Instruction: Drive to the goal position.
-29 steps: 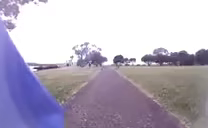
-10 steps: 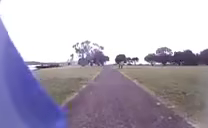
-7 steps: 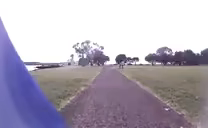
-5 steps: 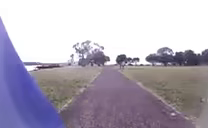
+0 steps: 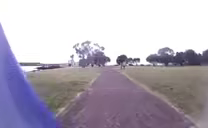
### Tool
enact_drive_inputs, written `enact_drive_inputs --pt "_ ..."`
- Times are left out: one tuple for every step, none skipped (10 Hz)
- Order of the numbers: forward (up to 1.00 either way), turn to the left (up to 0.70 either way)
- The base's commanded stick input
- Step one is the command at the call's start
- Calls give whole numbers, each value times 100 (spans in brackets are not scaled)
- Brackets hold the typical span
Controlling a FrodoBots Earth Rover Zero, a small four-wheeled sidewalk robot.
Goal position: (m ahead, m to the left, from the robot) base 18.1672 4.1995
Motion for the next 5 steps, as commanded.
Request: enact_drive_inputs --pt "70 0" --pt "70 0" --pt "70 0" --pt "70 0" --pt "70 0"
